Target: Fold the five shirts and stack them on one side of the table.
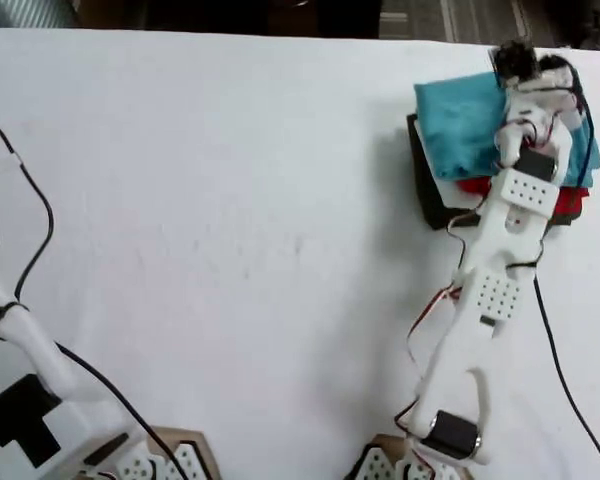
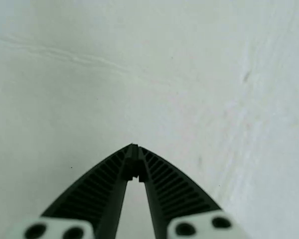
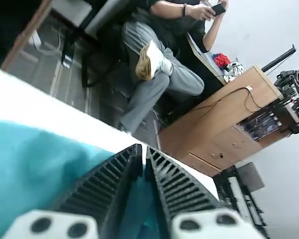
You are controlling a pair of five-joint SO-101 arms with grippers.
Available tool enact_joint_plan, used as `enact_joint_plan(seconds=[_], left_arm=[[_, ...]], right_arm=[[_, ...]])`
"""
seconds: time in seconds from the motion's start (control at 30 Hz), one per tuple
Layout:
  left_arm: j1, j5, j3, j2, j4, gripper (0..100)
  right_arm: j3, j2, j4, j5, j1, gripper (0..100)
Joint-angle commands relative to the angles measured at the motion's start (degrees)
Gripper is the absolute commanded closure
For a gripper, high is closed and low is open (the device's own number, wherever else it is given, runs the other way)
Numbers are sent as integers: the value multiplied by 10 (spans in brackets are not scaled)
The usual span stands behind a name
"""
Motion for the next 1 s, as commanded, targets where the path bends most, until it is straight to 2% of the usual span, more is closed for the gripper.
enact_joint_plan(seconds=[0.0,0.23,0.4,0.57,0.67,0.8,0.97], left_arm=[[-5,2,-1,-26,-4,974],[-5,2,-4,-26,-4,974],[-5,2,-1,-26,-4,974],[-3,4,-1,-26,-4,974],[-2,4,-4,-26,-4,974],[-2,4,-4,-26,-4,974],[-2,4,0,-26,-4,974]], right_arm=[[-20,20,-37,47,18,978],[-24,45,-48,54,24,978],[-22,-17,-43,47,22,978],[-22,-108,-25,-41,20,978],[-21,-170,57,-90,18,978],[-20,-247,233,-187,15,978],[-20,-316,526,-200,-14,978]])
